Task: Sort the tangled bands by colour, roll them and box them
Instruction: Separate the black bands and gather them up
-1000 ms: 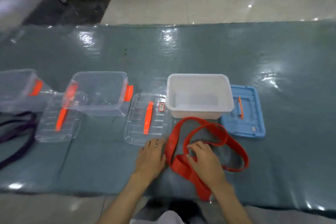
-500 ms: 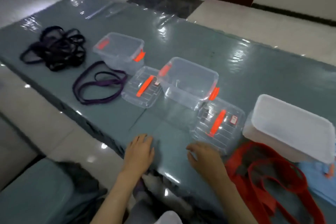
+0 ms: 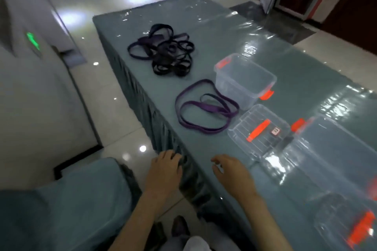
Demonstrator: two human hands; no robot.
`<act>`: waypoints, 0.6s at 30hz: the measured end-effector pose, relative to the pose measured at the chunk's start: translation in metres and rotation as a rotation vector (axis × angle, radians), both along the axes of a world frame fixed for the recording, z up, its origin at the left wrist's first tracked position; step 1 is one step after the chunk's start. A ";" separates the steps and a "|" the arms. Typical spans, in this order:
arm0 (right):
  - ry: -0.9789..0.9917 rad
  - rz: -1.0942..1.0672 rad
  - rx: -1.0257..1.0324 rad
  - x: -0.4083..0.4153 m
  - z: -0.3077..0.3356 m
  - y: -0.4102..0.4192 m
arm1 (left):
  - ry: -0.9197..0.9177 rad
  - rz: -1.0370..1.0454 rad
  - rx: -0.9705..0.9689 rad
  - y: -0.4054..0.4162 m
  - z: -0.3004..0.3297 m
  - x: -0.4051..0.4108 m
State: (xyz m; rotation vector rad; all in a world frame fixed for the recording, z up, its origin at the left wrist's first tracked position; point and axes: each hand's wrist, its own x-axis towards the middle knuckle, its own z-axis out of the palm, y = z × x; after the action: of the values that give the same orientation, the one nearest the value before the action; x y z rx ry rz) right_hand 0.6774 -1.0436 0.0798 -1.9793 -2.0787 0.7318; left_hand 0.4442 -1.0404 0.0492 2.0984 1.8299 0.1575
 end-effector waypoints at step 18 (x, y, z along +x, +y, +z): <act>0.042 0.175 0.053 -0.200 -0.017 0.306 | 0.069 0.195 -0.018 0.239 -0.001 -0.185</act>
State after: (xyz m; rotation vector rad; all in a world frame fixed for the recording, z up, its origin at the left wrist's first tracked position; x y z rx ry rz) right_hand 0.4774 -0.7377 0.0630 -1.7562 -2.2425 0.7331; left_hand 0.2596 -0.8009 0.0479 1.9329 2.0673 0.1179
